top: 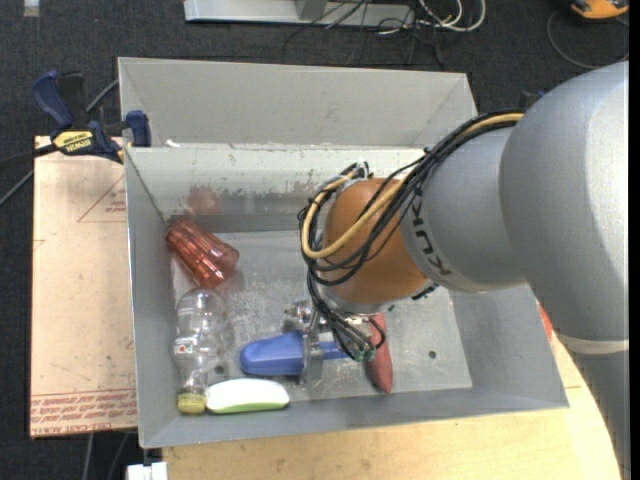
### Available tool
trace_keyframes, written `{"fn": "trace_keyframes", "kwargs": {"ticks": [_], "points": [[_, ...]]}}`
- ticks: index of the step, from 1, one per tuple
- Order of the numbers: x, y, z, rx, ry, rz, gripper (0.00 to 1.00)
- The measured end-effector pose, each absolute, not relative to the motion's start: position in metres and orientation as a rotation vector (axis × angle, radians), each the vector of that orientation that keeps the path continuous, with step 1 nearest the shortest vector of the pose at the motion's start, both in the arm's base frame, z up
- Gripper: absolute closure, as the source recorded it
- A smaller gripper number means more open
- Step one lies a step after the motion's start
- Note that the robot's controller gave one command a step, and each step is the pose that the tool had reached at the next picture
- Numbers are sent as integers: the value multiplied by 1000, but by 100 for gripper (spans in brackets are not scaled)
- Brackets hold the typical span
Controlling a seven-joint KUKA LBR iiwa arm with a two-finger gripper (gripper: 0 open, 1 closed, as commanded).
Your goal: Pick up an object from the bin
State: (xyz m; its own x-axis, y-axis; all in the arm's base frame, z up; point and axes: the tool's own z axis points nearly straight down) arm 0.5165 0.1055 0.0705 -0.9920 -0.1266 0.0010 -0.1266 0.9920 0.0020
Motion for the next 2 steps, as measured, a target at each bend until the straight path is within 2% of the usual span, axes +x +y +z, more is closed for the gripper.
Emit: {"fn": "trace_keyframes", "kwargs": {"ticks": [2], "points": [[517, 105, 70, 199, -3134, -3, 100]]}}
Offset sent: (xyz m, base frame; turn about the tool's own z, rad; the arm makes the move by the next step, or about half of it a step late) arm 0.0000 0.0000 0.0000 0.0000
